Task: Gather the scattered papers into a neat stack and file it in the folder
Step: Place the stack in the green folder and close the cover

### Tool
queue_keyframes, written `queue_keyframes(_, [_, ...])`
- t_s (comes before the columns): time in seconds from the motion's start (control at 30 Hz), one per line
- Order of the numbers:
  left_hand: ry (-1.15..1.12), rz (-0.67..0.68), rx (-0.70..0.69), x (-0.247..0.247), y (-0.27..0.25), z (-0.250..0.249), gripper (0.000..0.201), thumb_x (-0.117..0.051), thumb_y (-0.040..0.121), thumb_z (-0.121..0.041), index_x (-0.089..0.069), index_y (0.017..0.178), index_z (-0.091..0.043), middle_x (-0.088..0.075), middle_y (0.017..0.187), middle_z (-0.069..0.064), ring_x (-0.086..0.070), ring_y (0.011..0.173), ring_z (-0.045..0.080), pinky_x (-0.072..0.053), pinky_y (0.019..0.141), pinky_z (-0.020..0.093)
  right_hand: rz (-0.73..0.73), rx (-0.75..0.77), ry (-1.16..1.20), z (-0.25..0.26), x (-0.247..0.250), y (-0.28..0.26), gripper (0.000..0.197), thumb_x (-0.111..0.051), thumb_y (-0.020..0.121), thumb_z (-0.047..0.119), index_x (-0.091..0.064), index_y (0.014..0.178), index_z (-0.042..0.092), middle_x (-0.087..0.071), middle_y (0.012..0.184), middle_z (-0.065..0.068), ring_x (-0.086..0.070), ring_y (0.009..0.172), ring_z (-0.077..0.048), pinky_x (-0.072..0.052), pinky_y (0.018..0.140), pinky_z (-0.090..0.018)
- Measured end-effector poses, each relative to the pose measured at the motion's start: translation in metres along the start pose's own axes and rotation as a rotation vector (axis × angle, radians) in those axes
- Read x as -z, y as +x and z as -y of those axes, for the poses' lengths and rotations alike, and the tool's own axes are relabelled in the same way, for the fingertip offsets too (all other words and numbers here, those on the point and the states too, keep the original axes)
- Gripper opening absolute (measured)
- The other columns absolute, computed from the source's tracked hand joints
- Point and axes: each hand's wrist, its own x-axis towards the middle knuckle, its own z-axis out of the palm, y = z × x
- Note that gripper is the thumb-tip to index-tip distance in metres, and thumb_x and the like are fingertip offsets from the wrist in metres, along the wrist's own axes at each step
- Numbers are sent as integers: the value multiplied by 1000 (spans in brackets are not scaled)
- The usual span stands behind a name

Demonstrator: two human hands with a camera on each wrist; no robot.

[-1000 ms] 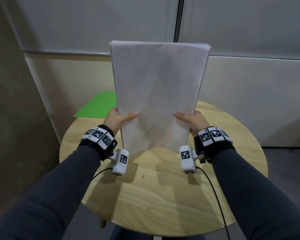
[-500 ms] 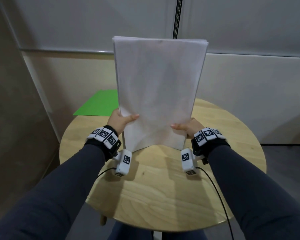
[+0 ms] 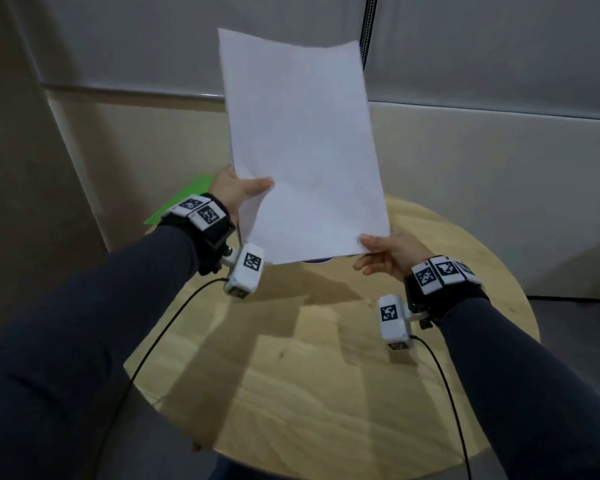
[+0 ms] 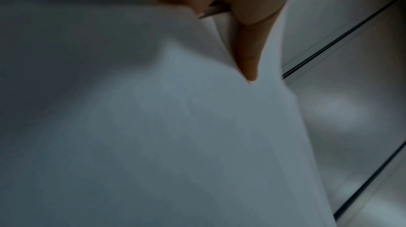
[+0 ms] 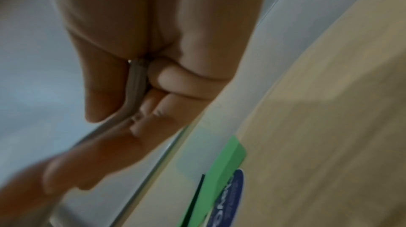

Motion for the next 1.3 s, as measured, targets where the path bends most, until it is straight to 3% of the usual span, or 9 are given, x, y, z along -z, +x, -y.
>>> queue_keyframes(0.13, [129,-43,200,1,40,0,52,-77,73,-20,-61,117,1,-68,112,15,-68,93,28,-54,89,43,-30,61,121,14,2,15,13,-46,92,1,-53,102,-3,-70,60,-14,-60,39,-12,-50,39,-18])
queue_keyframes(0.27, [197,-91,347,2,64,7,34,-51,94,-37,-54,114,-9,-61,103,9,-61,65,23,-53,69,31,-109,36,282,11,9,38,11,-44,93,0,-54,97,-1,-69,56,-14,-58,37,-9,-50,39,-16])
queue_keyframes(0.3, [406,-85,359,5,67,12,35,-43,98,-35,-50,120,-9,-58,112,13,-60,73,26,-48,73,29,-129,21,307,9,11,45,11,-44,93,0,-54,95,-1,-69,55,-13,-59,37,-9,-50,39,-15])
queue_keyframes(0.37, [917,-27,336,16,74,31,40,-38,100,-29,-49,129,-4,-50,137,18,-55,112,32,-35,75,25,-172,-13,352,6,13,61,9,-45,93,0,-53,92,-3,-69,54,-14,-60,37,-8,-51,40,-15])
queue_keyframes(0.47, [1239,106,401,19,83,58,46,-39,100,-26,-42,139,-2,-42,145,19,-40,135,30,-32,88,28,-222,-46,426,0,9,87,9,-45,93,-1,-51,89,-6,-69,54,-16,-62,37,-9,-51,40,-15])
queue_keyframes(0.57, [1305,149,466,16,90,81,53,-38,99,-33,-35,143,-3,-34,151,18,-32,139,30,-25,113,34,-248,-59,488,-5,4,106,10,-45,93,-2,-49,84,-3,-68,52,-17,-62,38,-10,-51,39,-16])
queue_keyframes(0.87, [1417,314,544,13,69,99,56,-34,99,-40,-24,149,-16,-22,155,19,-30,140,34,-25,116,42,-269,-73,536,-7,8,103,12,-44,94,-2,-48,82,-3,-68,52,-17,-64,39,-12,-51,40,-16])
queue_keyframes(1.0, [1514,389,491,0,27,95,58,-35,98,-42,-24,149,-16,-21,156,14,-22,144,32,-17,118,41,-257,-56,538,-3,9,82,11,-43,94,-1,-48,84,-3,-68,51,-17,-64,39,-11,-50,39,-15])
queue_keyframes(1.3, [1568,599,443,-35,-88,83,60,-29,99,-47,-6,151,-29,-1,160,10,-19,143,36,-21,116,37,-275,-91,506,-26,23,11,9,-44,94,-1,-47,85,-2,-68,53,-18,-62,37,-10,-51,39,-16])
